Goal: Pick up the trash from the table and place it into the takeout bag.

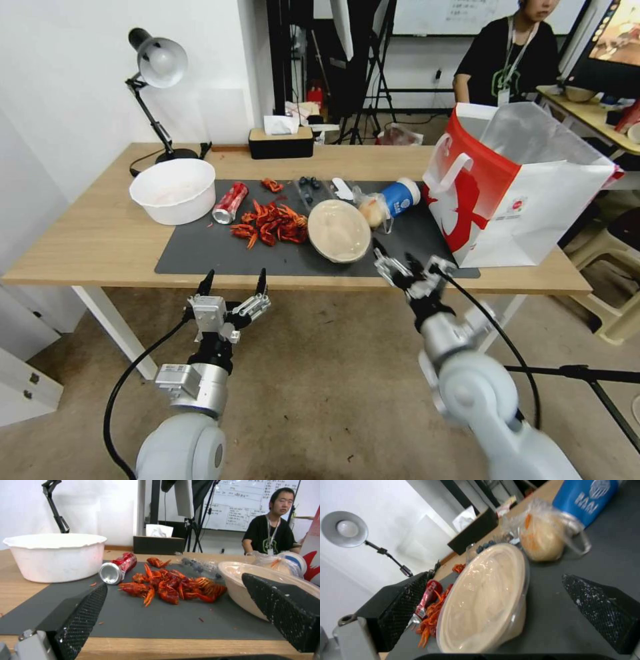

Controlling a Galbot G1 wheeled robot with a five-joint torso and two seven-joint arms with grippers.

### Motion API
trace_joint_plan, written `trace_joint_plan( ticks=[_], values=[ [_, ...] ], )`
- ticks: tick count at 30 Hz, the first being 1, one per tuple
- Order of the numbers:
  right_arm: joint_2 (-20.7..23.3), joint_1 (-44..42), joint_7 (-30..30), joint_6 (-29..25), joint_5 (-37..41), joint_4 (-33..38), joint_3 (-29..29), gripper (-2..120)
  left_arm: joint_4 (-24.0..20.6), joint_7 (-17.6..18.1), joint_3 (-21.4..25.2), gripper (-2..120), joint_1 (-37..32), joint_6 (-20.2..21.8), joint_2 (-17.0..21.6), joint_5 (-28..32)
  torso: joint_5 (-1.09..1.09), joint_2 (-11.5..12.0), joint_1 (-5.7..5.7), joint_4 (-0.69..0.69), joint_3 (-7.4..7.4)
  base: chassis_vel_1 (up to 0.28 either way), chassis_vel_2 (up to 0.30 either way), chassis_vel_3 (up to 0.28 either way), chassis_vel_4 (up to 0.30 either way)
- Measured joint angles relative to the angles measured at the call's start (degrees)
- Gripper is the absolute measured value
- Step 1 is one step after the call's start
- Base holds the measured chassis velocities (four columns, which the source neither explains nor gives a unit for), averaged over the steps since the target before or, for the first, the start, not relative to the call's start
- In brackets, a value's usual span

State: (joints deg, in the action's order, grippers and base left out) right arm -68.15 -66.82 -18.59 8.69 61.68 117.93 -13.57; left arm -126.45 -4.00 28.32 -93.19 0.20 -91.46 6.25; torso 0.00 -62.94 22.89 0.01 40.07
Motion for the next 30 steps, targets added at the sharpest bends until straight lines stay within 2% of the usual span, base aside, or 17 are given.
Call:
trace_joint_plan(
  ticks=[6,11,14,15,19,20,23,24,28,29,30],
  values=[
    [-1.24,5.58,-4.16,2.86,4.92,-3.42,1.93,100,-0.02,0.00,0.35,100,-0.03,0.04,-0.05,-0.02,-0.01,0.00,0.00,-0.01,0.00,0.000,0.000,0.000,0.000],
    [-2.55,7.17,-6.03,4.38,6.30,-4.91,2.97,89,-0.02,0.03,0.51,100,-0.02,0.04,-0.09,-0.02,0.00,0.00,0.00,-0.01,0.00,0.000,0.000,0.000,0.000],
    [-3.49,7.53,-6.88,5.22,6.86,-5.98,3.50,74,-0.01,0.05,0.55,100,-0.01,0.04,-0.08,-0.02,0.00,0.00,0.00,-0.01,0.00,0.000,0.000,0.000,0.000],
    [-3.49,7.53,-6.88,5.22,6.86,-5.98,3.50,74,-0.01,0.05,0.55,100,-0.01,0.04,-0.08,-0.02,0.00,0.00,0.00,-0.01,0.00,0.000,0.000,0.000,0.000],
    [-5.11,8.32,-8.53,6.31,7.40,-7.40,4.08,53,-0.18,0.07,0.56,100,-0.04,0.04,-0.04,0.00,0.00,0.00,0.00,-0.01,0.00,0.000,0.000,0.000,0.000],
    [-5.11,8.32,-8.53,6.31,7.40,-7.40,4.08,53,-0.18,0.07,0.56,100,-0.04,0.04,-0.04,0.00,0.00,0.00,0.00,-0.01,0.00,0.000,0.000,0.000,0.000],
    [-5.47,8.34,-8.87,6.56,7.26,-7.77,4.12,40,-0.36,0.07,0.59,100,-0.19,0.04,-0.02,0.04,0.00,0.00,0.00,-0.01,-0.01,0.000,0.000,0.000,0.000],
    [-5.47,8.34,-8.87,6.56,7.26,-7.77,4.12,40,-0.36,0.07,0.59,100,-0.19,0.04,-0.02,0.04,0.00,0.00,0.00,-0.01,-0.01,0.000,0.000,0.000,0.000],
    [-5.21,7.69,-8.72,6.57,6.79,-7.58,3.79,21,-0.35,0.11,0.59,100,-0.29,-0.07,-0.04,0.06,0.00,0.00,-0.01,-0.01,-0.01,0.000,0.000,0.000,0.000],
    [-5.21,7.69,-8.72,6.57,6.79,-7.58,3.79,21,-0.35,0.11,0.59,100,-0.29,-0.07,-0.04,0.06,0.00,0.00,-0.01,-0.01,-0.01,0.000,0.000,0.000,0.000],
    [-5.12,7.54,-8.66,6.57,6.72,-7.41,3.68,15,-0.35,0.11,0.53,100,-0.29,-0.12,-0.07,0.05,0.00,0.00,-0.01,-0.01,-0.01,0.000,0.000,0.000,0.000]
  ],
)
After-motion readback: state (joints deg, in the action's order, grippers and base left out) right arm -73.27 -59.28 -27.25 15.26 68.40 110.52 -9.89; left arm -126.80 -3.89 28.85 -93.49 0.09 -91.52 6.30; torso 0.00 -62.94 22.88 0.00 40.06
